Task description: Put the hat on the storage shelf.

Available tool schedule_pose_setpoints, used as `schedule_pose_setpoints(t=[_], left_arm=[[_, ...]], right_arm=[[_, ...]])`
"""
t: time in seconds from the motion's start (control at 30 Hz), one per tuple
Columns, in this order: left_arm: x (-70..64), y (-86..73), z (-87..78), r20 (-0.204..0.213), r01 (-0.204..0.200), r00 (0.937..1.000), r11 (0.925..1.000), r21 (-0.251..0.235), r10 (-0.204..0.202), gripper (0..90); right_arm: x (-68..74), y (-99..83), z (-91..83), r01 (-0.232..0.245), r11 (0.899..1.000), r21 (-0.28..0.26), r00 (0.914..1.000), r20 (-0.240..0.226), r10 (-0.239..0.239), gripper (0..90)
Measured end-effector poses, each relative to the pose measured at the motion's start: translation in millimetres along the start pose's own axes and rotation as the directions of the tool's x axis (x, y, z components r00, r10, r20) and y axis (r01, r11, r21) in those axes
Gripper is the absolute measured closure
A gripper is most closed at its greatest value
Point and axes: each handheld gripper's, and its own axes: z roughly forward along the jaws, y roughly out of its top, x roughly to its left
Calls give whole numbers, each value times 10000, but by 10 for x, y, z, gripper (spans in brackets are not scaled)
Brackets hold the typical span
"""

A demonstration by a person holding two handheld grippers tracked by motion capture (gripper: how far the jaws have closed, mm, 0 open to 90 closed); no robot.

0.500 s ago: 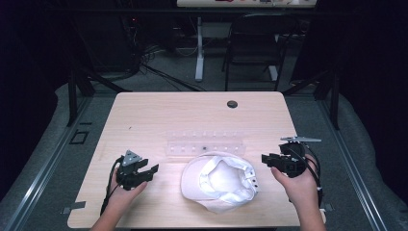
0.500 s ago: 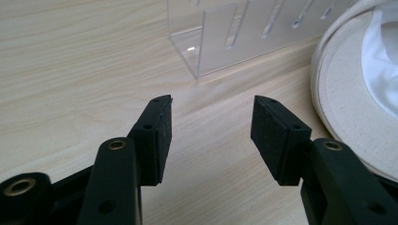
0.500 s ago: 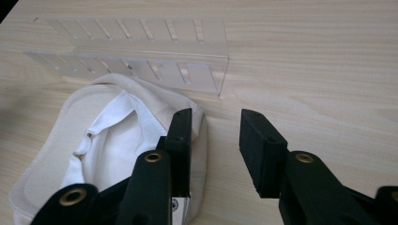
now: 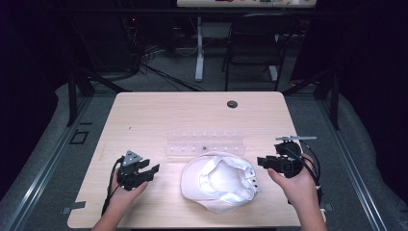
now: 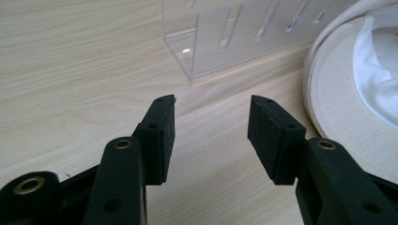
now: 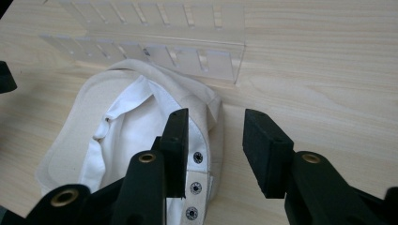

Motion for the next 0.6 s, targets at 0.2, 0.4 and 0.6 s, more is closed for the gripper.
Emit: schedule_pose_setpoints(t=[0.2, 0.4, 0.6], left_arm=[[-3, -15, 19, 30, -89, 10000, 9999, -92, 89, 519], [20, -33, 38, 47, 104, 9999, 9999, -75, -104, 514], [13, -30, 36, 22, 100, 9999, 9998, -158, -100, 509]], right_arm=[[3, 86, 54, 128, 9972, 734, 9991, -400, -99, 625], [7, 154, 97, -28, 9855, 1698, 9983, -577, 128, 635], [10, 246, 76, -335, 9717, 2339, 9965, -669, 505, 621]])
